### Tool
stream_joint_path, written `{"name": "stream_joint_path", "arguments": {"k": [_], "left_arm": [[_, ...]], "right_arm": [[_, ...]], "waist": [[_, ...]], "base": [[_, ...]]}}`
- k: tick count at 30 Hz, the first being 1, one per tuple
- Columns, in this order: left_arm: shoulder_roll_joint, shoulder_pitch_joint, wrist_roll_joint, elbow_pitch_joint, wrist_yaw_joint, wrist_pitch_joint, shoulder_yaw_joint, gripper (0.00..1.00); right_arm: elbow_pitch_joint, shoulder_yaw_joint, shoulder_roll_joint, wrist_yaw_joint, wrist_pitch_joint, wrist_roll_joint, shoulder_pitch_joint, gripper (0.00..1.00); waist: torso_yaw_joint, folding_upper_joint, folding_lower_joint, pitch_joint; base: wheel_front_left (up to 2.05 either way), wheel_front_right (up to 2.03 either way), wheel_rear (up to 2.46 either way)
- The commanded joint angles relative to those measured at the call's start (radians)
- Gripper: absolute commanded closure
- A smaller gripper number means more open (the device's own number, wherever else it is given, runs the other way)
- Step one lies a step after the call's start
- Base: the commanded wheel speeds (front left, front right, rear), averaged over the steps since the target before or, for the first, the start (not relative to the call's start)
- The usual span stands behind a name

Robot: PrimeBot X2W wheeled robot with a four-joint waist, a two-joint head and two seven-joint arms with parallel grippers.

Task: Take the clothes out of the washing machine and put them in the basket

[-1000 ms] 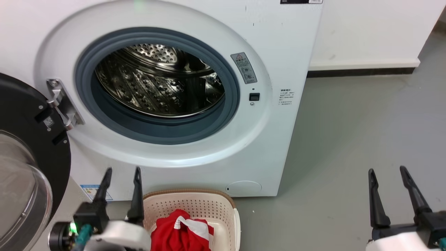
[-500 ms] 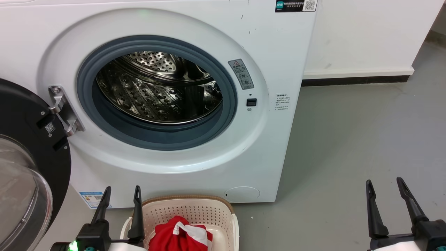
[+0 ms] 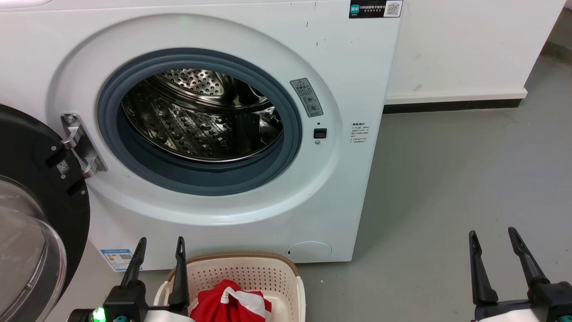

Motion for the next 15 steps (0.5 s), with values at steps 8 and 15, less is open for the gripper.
{"name": "stream_joint_path", "arguments": {"k": [8, 15], "left_arm": [[-0.005, -0.003, -0.008, 0.012, 0.006, -0.002, 0.009, 0.00], [-0.009, -0.010, -0.012, 0.019, 0.004, -0.002, 0.008, 0.00]], "right_arm": [[0.002, 0.003, 0.001, -0.001, -0.002, 0.003, 0.000, 0.00], [0.002, 0.005, 0.001, -0.001, -0.002, -0.004, -0.005, 0.00]], "waist": [[0.000, -0.0001, 0.0000, -0.005], [0.001, -0.0001, 0.0000, -0.007]], "base": [[0.00, 0.00, 0.00], [0.00, 0.00, 0.00]]}}
